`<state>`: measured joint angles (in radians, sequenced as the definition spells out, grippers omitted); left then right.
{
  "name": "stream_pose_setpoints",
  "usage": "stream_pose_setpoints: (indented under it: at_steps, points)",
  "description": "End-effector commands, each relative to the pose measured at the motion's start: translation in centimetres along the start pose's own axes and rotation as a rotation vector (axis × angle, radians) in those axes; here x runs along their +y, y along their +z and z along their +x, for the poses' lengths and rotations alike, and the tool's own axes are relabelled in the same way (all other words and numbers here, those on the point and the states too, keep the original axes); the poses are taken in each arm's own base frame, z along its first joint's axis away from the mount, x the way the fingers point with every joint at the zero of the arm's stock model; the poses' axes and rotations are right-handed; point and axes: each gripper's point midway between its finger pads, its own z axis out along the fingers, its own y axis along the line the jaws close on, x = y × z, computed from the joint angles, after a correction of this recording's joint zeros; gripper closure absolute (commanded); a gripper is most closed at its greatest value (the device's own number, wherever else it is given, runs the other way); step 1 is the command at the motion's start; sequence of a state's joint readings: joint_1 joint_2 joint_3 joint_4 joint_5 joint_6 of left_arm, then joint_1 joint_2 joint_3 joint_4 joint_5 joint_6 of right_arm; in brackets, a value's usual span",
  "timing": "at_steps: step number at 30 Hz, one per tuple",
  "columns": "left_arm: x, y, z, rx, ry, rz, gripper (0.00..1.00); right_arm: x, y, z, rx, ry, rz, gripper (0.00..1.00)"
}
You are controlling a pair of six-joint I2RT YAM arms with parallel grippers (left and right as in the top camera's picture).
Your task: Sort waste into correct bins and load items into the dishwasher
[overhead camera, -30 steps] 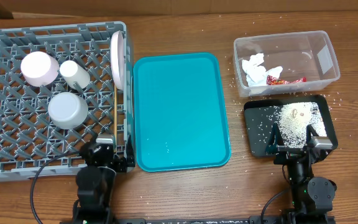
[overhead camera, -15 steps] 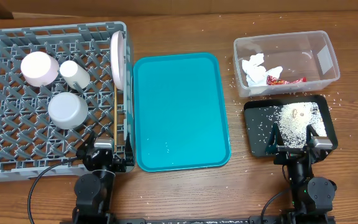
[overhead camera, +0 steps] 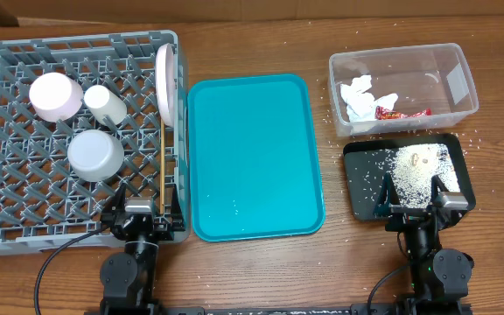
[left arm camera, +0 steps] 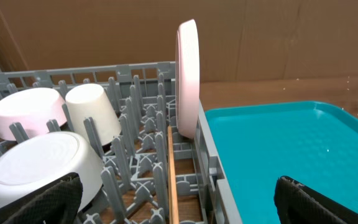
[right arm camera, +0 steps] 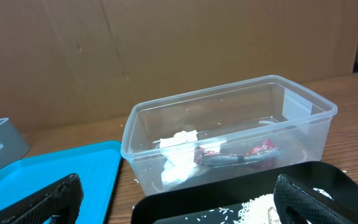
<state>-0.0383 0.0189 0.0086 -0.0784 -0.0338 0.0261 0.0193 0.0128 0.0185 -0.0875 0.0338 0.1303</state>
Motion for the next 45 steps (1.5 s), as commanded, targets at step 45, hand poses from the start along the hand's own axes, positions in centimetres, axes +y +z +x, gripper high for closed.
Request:
stream_pose_setpoints:
  at_steps: [45]
  points:
    - [0.72, -0.07, -0.17, -0.012, -0.019, -0.020, 0.00, -0.21, 0.01, 0.07, -0.008, -0.004, 0.008, 0.00]
